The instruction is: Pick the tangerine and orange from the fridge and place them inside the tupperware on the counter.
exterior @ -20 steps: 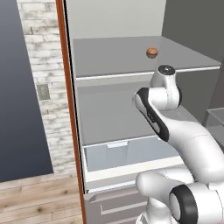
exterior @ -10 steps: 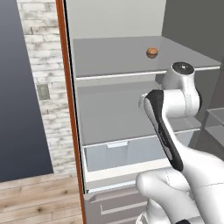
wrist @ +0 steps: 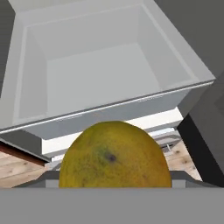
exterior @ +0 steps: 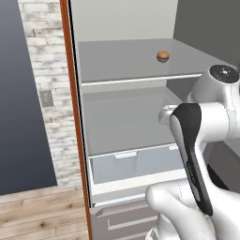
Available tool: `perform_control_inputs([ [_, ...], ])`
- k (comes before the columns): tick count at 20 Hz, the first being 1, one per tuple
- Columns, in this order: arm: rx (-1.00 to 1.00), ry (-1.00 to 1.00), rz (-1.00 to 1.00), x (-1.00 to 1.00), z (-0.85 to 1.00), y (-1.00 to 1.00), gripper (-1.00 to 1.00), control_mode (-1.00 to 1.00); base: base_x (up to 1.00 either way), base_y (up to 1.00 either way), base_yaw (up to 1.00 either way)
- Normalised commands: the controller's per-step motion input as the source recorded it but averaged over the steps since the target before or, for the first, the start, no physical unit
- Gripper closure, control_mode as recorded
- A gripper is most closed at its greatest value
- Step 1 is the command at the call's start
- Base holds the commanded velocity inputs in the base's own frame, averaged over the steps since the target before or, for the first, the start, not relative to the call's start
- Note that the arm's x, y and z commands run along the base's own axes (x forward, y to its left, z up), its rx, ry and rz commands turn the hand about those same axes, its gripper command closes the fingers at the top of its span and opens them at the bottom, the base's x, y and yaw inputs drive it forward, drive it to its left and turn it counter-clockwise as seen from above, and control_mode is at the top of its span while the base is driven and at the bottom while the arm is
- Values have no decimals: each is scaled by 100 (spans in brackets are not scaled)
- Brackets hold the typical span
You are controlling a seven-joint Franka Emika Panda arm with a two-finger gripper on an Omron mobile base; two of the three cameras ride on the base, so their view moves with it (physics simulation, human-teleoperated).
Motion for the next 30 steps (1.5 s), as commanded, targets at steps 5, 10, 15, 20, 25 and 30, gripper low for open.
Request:
perform_control_inputs([
  [5, 0, 0, 0, 0, 0, 0, 100, 100, -100, 31, 0],
  [10, 0, 0, 0, 0, 0, 0, 100, 100, -100, 59, -17],
  [15, 0, 0, 0, 0, 0, 0, 100, 100, -100, 61, -83],
  [20, 0, 0, 0, 0, 0, 0, 100, 100, -93, 52, -100],
  [25, 0, 0, 0, 0, 0, 0, 100, 100, -57, 30, -100],
  [30, 0, 0, 0, 0, 0, 0, 100, 100, 7, -16, -100],
])
